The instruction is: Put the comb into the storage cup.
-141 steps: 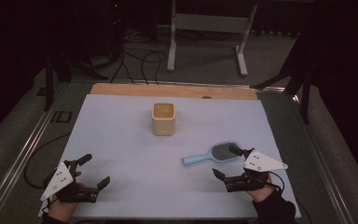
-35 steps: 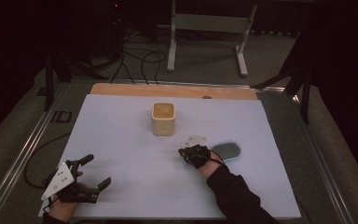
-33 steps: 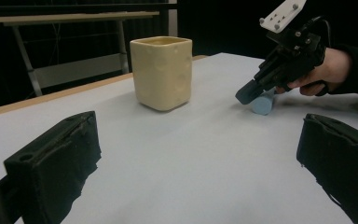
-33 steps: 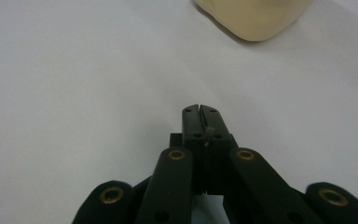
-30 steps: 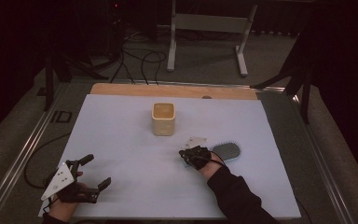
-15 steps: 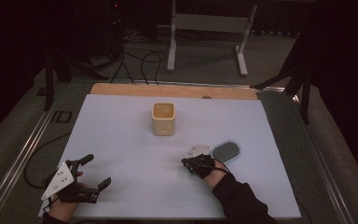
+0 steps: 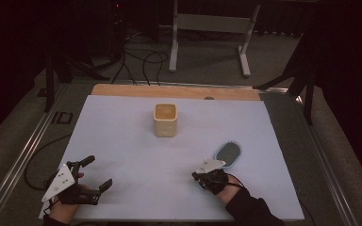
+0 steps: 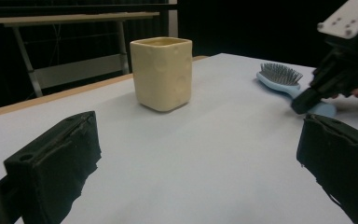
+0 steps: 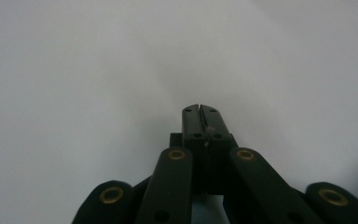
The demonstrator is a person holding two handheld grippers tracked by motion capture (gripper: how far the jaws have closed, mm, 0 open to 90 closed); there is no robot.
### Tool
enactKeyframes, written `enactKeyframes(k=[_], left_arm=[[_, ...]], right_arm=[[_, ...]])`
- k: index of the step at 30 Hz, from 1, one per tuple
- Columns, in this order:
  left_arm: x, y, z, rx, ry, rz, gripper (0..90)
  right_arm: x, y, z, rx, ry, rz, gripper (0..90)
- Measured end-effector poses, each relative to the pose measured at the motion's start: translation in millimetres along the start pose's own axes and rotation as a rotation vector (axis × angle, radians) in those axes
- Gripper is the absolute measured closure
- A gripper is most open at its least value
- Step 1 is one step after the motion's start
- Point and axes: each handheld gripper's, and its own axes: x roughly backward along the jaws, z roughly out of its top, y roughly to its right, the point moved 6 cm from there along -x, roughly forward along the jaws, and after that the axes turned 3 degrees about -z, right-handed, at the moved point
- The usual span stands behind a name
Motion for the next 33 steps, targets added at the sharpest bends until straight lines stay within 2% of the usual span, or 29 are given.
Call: enactKeyframes(k=[6,7,8,12,15,20,26,30,33], left_arm=[[-1.2,0.4,-0.3,-0.001,-0.002,0.0,0.0],[-2.0,0.2,-0.8,-0.002,-0.007,-0.002,0.0],[-2.3,0.2,-1.0,-0.004,-0.011,-0.002,0.0],[-3.1,1.1,-0.8,-0.008,-0.011,-0.004,0.0],[-2.4,1.2,-0.6,-0.007,-0.008,-0.003,0.0],[-2.6,1.2,-0.4,-0.007,-0.007,-0.005,0.0],[-2.3,1.0,-0.3,-0.006,-0.007,-0.002,0.0],[-2.8,1.0,-0.6,-0.008,-0.01,-0.003,0.0],[-3.6,1.4,-0.6,-0.009,-0.012,-0.005,0.0]], right_arm=[[13.2,2.5,-14.9,-0.029,-0.011,-0.002,90.0],[16.5,3.6,-14.1,-0.053,0.012,-0.016,90.0],[18.2,2.4,-12.0,-0.063,0.025,-0.009,90.0],[22.9,-8.2,-5.5,-0.026,0.036,0.003,90.0],[24.4,-10.5,-7.1,-0.01,0.026,0.0,90.0],[28.1,-8.2,-17.6,-0.033,0.005,0.001,90.0],[34.6,-7.5,-29.6,-0.037,-0.02,-0.015,90.0],[45.0,-0.9,-44.5,-0.038,-0.05,-0.053,90.0],[52.0,6.9,-56.7,-0.064,-0.068,-0.074,90.0]])
